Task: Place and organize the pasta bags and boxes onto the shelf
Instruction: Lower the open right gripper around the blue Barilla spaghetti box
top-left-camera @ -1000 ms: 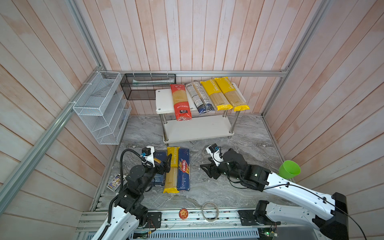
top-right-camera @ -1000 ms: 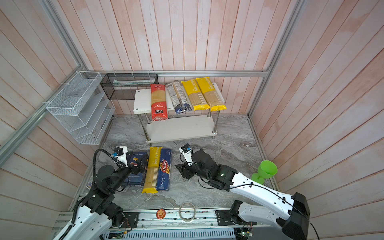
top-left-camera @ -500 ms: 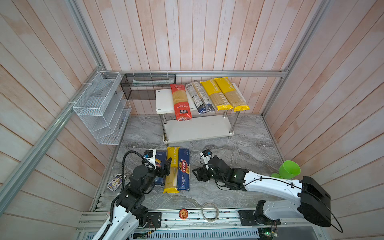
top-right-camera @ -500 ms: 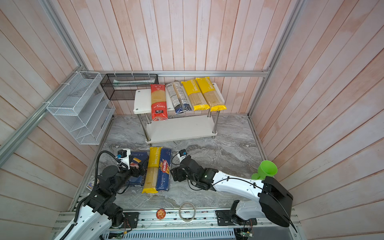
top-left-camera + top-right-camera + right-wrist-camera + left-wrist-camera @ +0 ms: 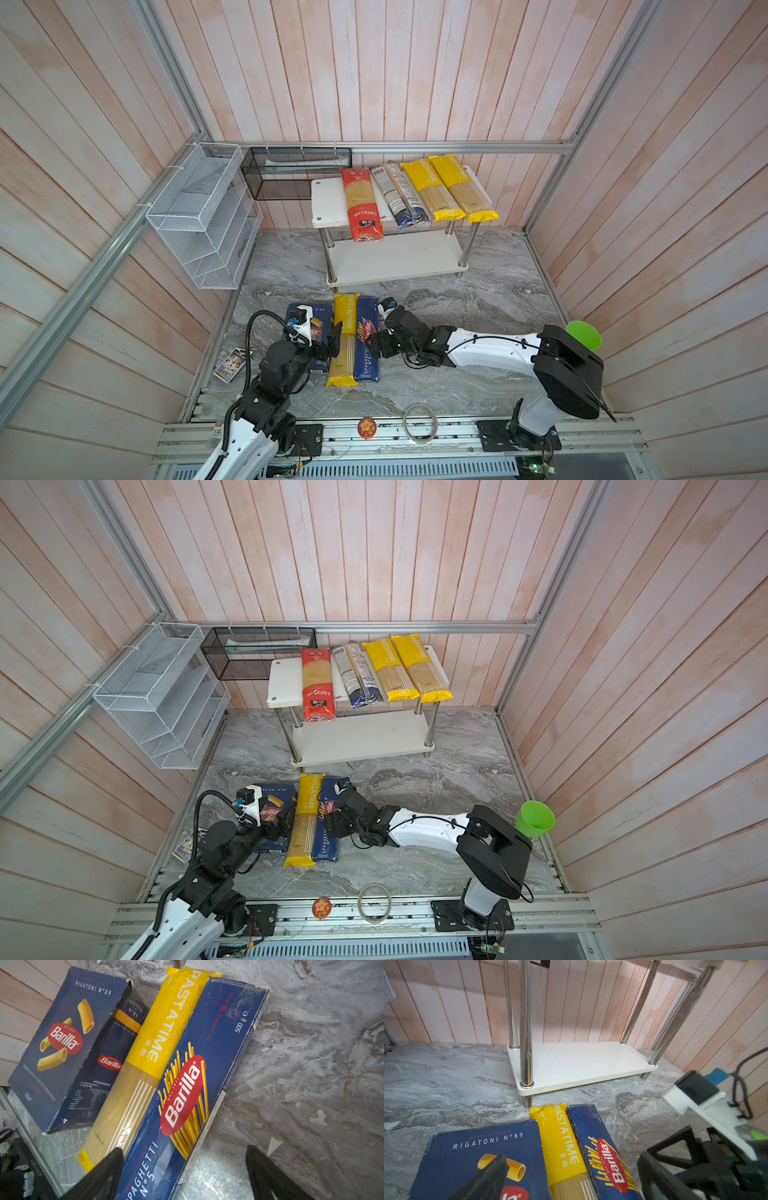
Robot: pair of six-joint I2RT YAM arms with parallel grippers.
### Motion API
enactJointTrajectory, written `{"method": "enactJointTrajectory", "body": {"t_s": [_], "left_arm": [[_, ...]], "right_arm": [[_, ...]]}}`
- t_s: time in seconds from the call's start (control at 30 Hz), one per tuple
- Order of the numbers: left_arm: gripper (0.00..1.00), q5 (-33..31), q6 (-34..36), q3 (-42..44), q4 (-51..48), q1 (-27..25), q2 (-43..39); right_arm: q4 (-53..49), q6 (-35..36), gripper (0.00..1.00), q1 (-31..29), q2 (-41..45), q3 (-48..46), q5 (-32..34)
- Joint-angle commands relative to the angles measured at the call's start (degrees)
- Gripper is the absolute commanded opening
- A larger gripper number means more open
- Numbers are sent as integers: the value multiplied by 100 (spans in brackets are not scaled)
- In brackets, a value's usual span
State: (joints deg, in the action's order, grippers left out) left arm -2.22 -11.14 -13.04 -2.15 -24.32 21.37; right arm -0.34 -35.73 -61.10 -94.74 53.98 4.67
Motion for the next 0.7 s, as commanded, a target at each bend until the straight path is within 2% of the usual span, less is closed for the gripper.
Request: {"method": "enactJointTrajectory", "body": {"t_s": [0.0,0.27,0.67], "left_arm": [[100,-164,6,55,142,37,-13],[100,-110,35,-128,281,41,709],[100,-148,-5,-162,308,76,823]], "right_arm": [[-5,110,92,-32,-334,305,-64],[-27,176,93,-39,-810,622,-133],[-587,241,93,-57,-1371,974,40]]}}
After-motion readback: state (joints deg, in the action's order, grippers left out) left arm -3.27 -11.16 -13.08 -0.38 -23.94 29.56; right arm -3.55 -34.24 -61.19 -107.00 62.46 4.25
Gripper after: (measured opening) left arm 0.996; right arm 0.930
